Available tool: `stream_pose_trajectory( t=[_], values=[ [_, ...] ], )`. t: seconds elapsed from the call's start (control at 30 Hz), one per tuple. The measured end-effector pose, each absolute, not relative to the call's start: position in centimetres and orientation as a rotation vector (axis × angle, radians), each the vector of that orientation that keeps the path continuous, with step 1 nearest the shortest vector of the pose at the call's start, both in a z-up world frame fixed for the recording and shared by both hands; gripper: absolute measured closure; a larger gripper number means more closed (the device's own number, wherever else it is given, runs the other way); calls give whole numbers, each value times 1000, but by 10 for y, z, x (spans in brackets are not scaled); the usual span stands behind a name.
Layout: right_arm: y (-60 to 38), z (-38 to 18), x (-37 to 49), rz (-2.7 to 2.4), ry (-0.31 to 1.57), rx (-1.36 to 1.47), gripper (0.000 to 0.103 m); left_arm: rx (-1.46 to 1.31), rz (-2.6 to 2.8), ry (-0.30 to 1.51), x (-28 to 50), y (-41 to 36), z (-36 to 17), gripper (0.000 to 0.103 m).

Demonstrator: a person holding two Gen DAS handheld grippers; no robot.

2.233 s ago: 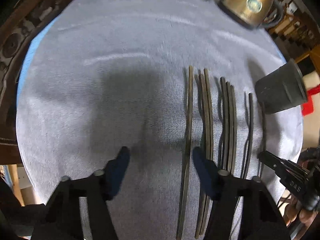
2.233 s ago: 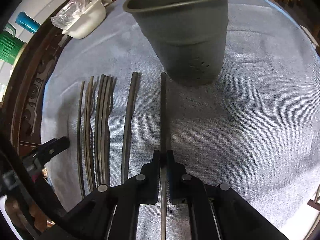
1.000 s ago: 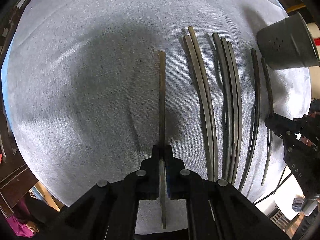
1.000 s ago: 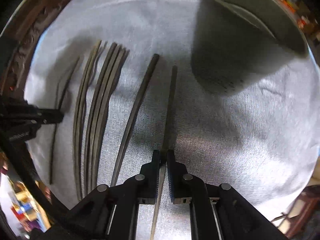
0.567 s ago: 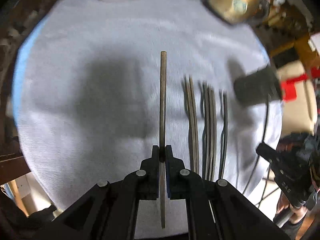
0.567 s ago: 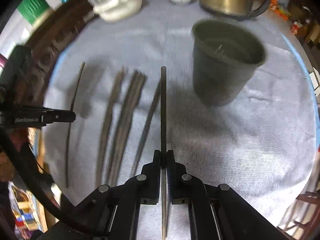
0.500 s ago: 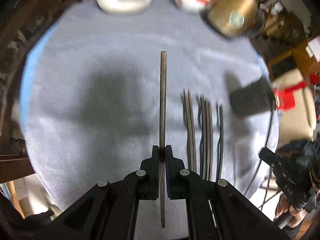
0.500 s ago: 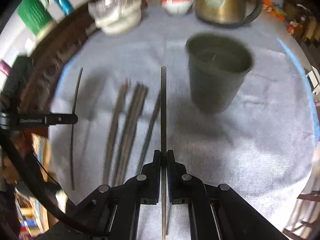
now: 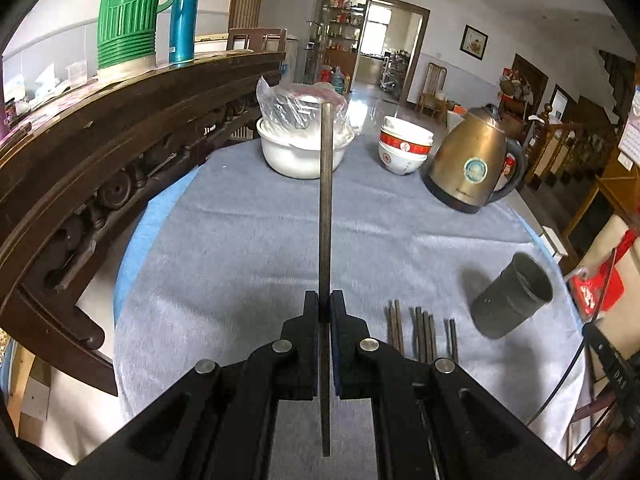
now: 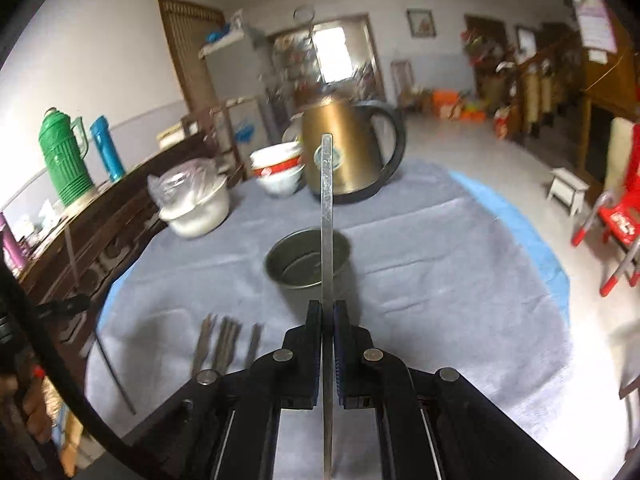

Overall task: Organize utensils
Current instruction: 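Lift the held chopsticks upright with both tools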

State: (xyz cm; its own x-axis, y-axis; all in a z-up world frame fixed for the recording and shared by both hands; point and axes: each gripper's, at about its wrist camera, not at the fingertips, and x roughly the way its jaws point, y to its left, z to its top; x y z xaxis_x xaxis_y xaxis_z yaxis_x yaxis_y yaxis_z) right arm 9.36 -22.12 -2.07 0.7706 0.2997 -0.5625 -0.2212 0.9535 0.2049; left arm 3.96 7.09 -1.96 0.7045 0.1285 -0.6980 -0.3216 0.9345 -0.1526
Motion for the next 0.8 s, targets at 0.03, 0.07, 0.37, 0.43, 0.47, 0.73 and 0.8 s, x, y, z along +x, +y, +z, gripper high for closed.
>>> stream_pose_trajectory(
  t=[0.03, 0.07, 0.37, 0.43, 0.47, 0.73, 0.8],
  values=[
    [-224, -23, 92, 277, 622, 130, 97, -270, 255, 750, 36, 70, -21, 98],
    [-225, -24, 89, 270, 610, 119, 97, -266, 257, 752, 34, 69, -24, 98],
    [-237, -23, 57, 255, 546, 65, 96, -245, 243, 740, 13, 62, -22, 98],
    [-240, -21, 51, 257, 540, 70, 96, -242, 238, 736, 10, 61, -21, 98],
    [-241, -20, 48, 256, 539, 70, 96, -244, 235, 732, 7, 61, -20, 98],
    [-250, -16, 31, 253, 535, 82, 96, -259, 241, 709, -15, 66, -15, 97],
    [-252, -15, 29, 255, 536, 90, 96, -271, 239, 707, -19, 69, -14, 97]
  ],
)
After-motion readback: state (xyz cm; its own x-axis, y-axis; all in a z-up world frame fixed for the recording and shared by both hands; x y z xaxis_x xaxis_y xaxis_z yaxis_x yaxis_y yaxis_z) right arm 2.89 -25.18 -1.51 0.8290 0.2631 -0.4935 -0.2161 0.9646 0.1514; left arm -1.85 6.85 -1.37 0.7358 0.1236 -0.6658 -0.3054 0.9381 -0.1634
